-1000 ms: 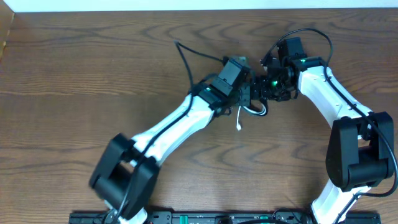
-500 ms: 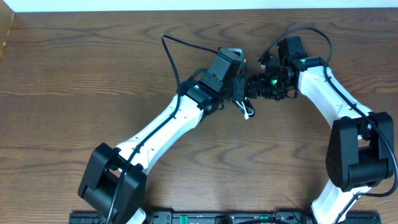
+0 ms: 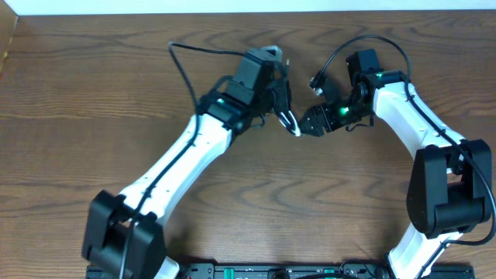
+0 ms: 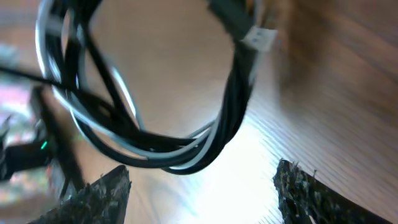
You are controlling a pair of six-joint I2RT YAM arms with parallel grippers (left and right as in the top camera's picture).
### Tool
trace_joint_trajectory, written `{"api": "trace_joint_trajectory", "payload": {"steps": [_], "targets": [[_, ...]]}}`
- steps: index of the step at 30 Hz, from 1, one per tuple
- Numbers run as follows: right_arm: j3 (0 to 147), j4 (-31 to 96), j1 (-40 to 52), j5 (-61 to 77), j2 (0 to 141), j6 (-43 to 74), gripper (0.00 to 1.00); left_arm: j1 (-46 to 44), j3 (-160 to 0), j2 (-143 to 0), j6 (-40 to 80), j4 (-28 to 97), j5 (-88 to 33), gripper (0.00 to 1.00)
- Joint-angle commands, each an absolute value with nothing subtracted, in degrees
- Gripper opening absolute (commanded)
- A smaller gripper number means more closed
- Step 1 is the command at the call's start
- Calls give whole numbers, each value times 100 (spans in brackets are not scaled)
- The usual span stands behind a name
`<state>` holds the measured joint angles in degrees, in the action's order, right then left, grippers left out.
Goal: Untangle cables
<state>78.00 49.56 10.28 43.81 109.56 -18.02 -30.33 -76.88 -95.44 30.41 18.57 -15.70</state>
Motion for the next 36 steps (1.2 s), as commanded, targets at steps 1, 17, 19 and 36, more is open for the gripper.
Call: {"api": "trace_joint_trajectory", "payload": {"steps": [1, 17, 19, 36], "targets": [[7909, 5048, 1039, 5402, 10967, -3166, 70, -2733, -7706, -9266, 3610, 1765, -2215, 7], [7909, 3776, 1693, 4936, 10967, -2711, 58, -2480, -7710, -9244, 3889, 1691, -2928, 7], [7909, 3583, 1697, 4790, 10967, -2499, 52, -2480, -7710, -9244, 3889, 1693, -2961, 7], [7913, 4700, 1605, 5245, 10787, -1658, 1, -2003, -7708, -9284, 3028, 2705, -1085, 15]]}}
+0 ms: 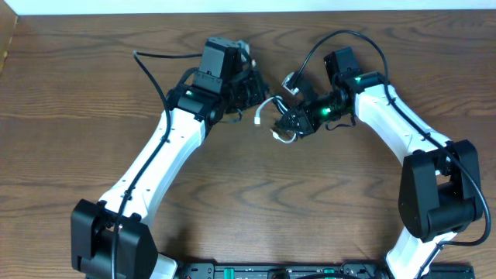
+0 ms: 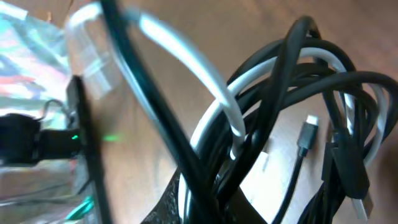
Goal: Untangle cables
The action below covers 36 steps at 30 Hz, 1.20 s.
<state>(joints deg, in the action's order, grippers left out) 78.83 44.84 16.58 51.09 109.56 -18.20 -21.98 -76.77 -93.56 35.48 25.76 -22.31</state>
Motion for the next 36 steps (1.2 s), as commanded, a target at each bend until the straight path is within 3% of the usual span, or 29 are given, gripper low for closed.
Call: {"api": "trace_joint_trajectory", "payload": {"steps": [1, 5, 9, 14, 18, 24, 36], "targets": [[7913, 4801, 1601, 5275, 10750, -1658, 1, -1999, -7708, -9303, 2917, 2812, -893, 24], [7913, 5207, 1568, 5310, 10643, -1728, 1, -1999, -7708, -9360, 2613, 3044, -454, 52], [7915, 5686, 1562, 5537, 10628, -2062, 1, -1999, -7708, -9421, 2462, 3103, -362, 61], [7961, 6431, 1540, 6173, 10628, -2998, 1, -2001, -7708, -9430, 1929, 3190, -934, 62], [8051, 6921, 1444, 6412, 10628, -3660, 1, -1999, -7708, -9430, 1041, 3190, -2213, 62], [8136, 7627, 1238, 6921, 10628, -5610, 1, -1999, -7708, -9430, -130, 3183, -3938, 61], [8136, 7349, 899, 7269, 10628, -5749, 1, -1999, -7708, -9435, -161, 3103, -4331, 62]]}}
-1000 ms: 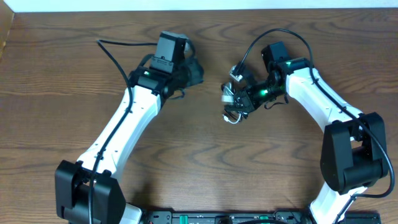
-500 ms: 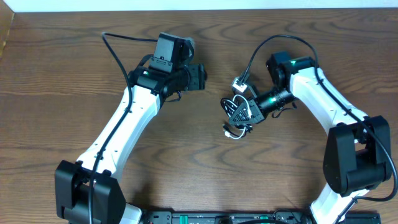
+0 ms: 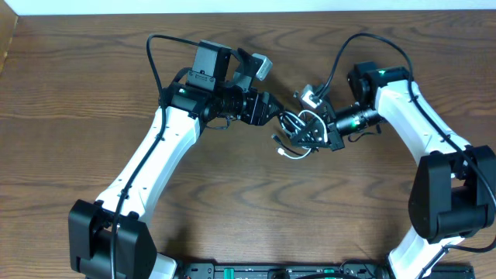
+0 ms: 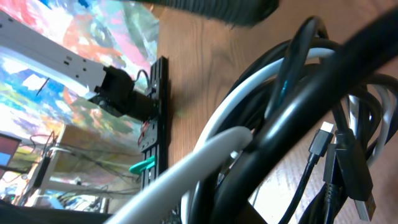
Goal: Untangle cables
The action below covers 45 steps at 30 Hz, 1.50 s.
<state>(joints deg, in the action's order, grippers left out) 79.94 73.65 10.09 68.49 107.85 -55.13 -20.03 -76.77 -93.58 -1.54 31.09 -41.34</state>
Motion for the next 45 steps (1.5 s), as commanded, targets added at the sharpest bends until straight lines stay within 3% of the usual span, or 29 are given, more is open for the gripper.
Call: {"api": "trace_joint_trajectory", "payload": {"steps": [1, 8, 13, 19, 21, 26, 29, 37, 41, 43, 45], "targets": [[8136, 7349, 880, 7271, 10628, -5749, 1, -1999, -7708, -9439, -54, 3103, -4331, 61], [8136, 7365, 851, 7282, 10628, -5749, 1, -1999, -7708, -9568, 165, 2939, -4484, 60], [8136, 7371, 851, 7286, 10628, -5749, 1, -1999, -7708, -9920, -1120, 2749, -5631, 59], [8136, 7397, 851, 7282, 10628, -5749, 1, -1999, -7708, -10416, -1284, 2154, -6154, 53], [8136, 7422, 849, 7279, 10628, -5749, 1, -1999, -7708, -10486, -1284, 1970, -6333, 47], [8136, 7441, 849, 7284, 10628, -5749, 1, -1999, -7708, -10492, -1284, 1695, -6543, 13], [8136, 7456, 849, 7284, 10628, -5747, 1, -2001, -7708, -10492, -1284, 1671, -6543, 9], [8136, 7454, 849, 7282, 10628, -5669, 1, -2062, -7708, -10492, -1129, 1525, -6541, 8], [8136, 7387, 843, 7279, 10628, -5555, 1, -2097, -7708, -10492, -443, 1175, -6401, 7], [8136, 7199, 801, 7205, 10628, -5223, 13, -2095, -7708, -10492, 405, 1002, -5789, 8], [8136, 6969, 755, 7046, 10628, -4794, 17, -2091, -7708, -10490, 1135, 1007, -4958, 8]]}}
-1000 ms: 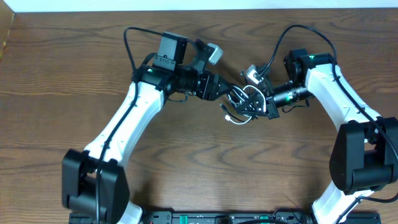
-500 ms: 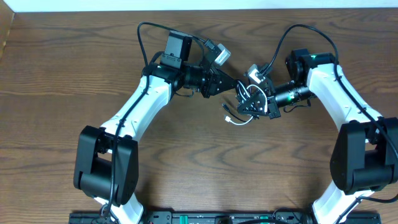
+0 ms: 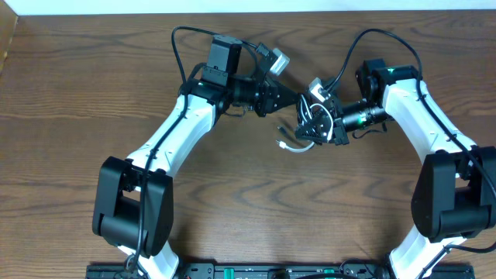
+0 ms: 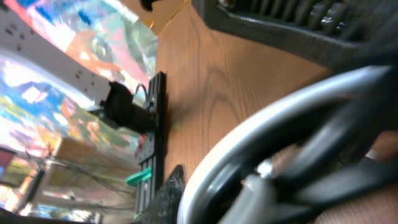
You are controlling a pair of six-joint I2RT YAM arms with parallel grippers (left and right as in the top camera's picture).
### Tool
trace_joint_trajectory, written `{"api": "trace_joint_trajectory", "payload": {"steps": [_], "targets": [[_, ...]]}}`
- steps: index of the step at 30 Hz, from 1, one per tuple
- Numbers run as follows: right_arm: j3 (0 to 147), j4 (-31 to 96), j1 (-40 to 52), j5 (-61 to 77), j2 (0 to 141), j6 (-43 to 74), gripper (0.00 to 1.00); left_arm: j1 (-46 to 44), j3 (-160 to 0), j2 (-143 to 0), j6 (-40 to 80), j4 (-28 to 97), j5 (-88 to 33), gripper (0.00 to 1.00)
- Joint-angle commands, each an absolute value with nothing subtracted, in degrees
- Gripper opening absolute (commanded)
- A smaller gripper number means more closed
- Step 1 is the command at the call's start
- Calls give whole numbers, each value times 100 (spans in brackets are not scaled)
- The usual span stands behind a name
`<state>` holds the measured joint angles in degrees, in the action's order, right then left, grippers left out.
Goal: Untangle cables
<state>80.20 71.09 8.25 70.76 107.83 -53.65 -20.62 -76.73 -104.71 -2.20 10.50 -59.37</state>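
A tangle of black and white cables hangs between the two arms above the table's back middle. A white loose end curls out at its lower left. My right gripper points left and is shut on the bundle. In the right wrist view the blurred cables fill the frame close to the lens, beside one dark fingertip. My left gripper points right, with its tip at the bundle's upper left edge. Its ridged body crosses the top of the wrist view. Whether its jaws grip a cable is hidden.
The brown wooden table lies under everything. Each arm's own black lead loops above its wrist, the left one and the right one. A black rail runs along the front edge between the arm bases.
The left gripper has moved right and slightly up, from just left of the bundle to its upper left edge. The right gripper and bundle have barely shifted. The cables now sit closer to the right wrist camera.
At first both grippers met at the back middle, the right one open under hanging cable loops. Then the right gripper held the bundle while the left stood off to the left. The bundle then sat lower right with the left gripper close, and now at its edge.
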Motion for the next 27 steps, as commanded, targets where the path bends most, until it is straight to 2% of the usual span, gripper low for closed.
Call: {"api": "trace_joint_trajectory", "payload": {"steps": [1, 3, 5, 11, 16, 18, 20, 22, 23, 24, 25, 27], "targets": [[8136, 6851, 733, 6938, 10628, -4589, 15, -2091, -7708, -10490, 1411, 1050, -4580, 7], [8134, 6346, 659, 6346, 10628, -3562, 5, -2091, -7708, -10490, 1990, 1286, -3623, 8], [8132, 5994, 646, 5739, 10628, -2816, 2, -2091, -7708, -10490, 2112, 1470, -3223, 7], [8132, 5153, 648, 3726, 10628, -1009, 3, -2093, -7708, -10473, 2104, 1885, -2679, 7], [8132, 4895, 648, 3293, 10628, -593, 8, -2093, -7708, -10440, 2018, 1970, -2628, 7], [8132, 4877, 652, 3295, 10628, -475, 15, -2093, -7708, -10433, 2018, 1988, -2630, 7], [8132, 4897, 694, 3321, 10628, -429, 29, -2093, -7708, -10433, 2018, 2021, -2630, 7], [8132, 4967, 768, 3341, 10628, -432, 46, -2091, -7708, -10433, 2018, 2082, -2630, 7], [8132, 5035, 838, 3336, 10628, -434, 60, -2091, -7708, -10433, 2018, 2106, -2630, 7], [8132, 5063, 880, 3328, 10628, -436, 67, -2091, -7708, -10433, 2018, 2137, -2630, 7], [8132, 5089, 915, 3336, 10628, -434, 81, -2091, -7708, -10433, 2018, 2158, -2628, 7], [8134, 5120, 965, 3336, 10628, -432, 91, -2091, -7708, -10433, 2018, 2180, -2628, 8]]}}
